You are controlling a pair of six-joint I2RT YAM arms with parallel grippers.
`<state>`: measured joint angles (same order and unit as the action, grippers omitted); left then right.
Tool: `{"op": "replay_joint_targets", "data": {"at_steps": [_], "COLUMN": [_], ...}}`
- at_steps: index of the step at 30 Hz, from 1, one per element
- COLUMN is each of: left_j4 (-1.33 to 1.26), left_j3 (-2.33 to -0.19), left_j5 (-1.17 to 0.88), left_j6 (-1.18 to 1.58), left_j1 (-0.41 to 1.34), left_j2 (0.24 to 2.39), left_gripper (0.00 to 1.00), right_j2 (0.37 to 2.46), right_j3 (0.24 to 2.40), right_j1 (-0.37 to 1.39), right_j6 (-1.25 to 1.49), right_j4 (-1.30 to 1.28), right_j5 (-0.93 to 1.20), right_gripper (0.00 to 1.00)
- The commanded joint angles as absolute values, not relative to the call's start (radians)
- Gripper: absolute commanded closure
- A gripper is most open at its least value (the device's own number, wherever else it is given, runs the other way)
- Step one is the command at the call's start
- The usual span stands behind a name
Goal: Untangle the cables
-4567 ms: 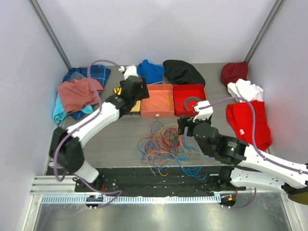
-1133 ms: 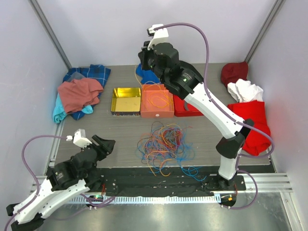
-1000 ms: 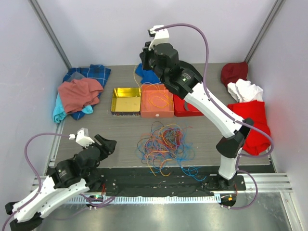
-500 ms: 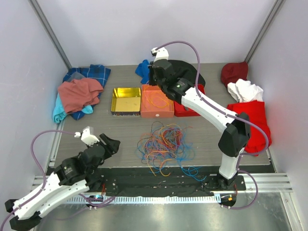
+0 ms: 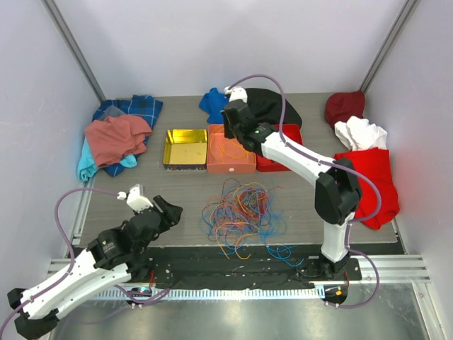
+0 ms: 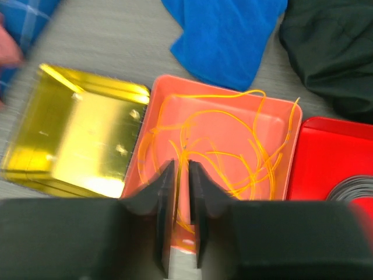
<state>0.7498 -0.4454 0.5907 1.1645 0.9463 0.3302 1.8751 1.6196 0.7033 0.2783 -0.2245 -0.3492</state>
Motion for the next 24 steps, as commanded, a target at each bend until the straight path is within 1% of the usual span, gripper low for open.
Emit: {"op": "replay_joint_targets", "data": {"at_steps": [1, 2, 4, 5, 6, 11, 17, 24], "left_j4": [0.687, 0.684, 0.683, 0.683, 0.683, 0.683, 0.658, 0.609], "left_j3": [-0.437, -0.434, -0.433, -0.433, -0.433, -0.431, -0.431, -0.431], "left_j5": [0.591, 0.589, 0.583, 0.581, 0.581, 0.581, 0.578, 0.557], "left_j6": [1.146, 1.146, 1.146, 1.146, 1.146, 1.143, 1.137, 1.126], "left_j1": [0.943, 0.943, 0.943, 0.943, 0.943, 0.943, 0.943, 0.943], "left_j2": [0.341, 0.341, 0.342, 0.342, 0.342, 0.337, 0.357, 0.411], "left_gripper": [0.41, 0.41, 0.41, 0.41, 0.41, 0.40, 0.40, 0.40], "right_j2": [1.950, 1.969, 1.982, 1.986, 1.988, 1.950, 1.829, 1.786], "right_j3": [1.709, 1.721, 1.746, 1.752, 1.761, 1.767, 1.704, 1.646], "right_j1": [0.696, 0.698, 0.696, 0.695, 0.693, 0.693, 0.693, 0.693], "right_j6": [0.252, 0.249, 0.241, 0.238, 0.235, 0.239, 0.227, 0.201], "right_j4": [-0.296, -0.310, -0.336, -0.342, -0.353, -0.370, -0.365, -0.374], "right_j5": [-0.350, -0.363, -0.385, -0.397, -0.423, -0.514, -0.678, -0.718], "right_gripper": [0.65, 0.53, 0.45, 0.39, 0.37, 0.30, 0.24, 0.25]}}
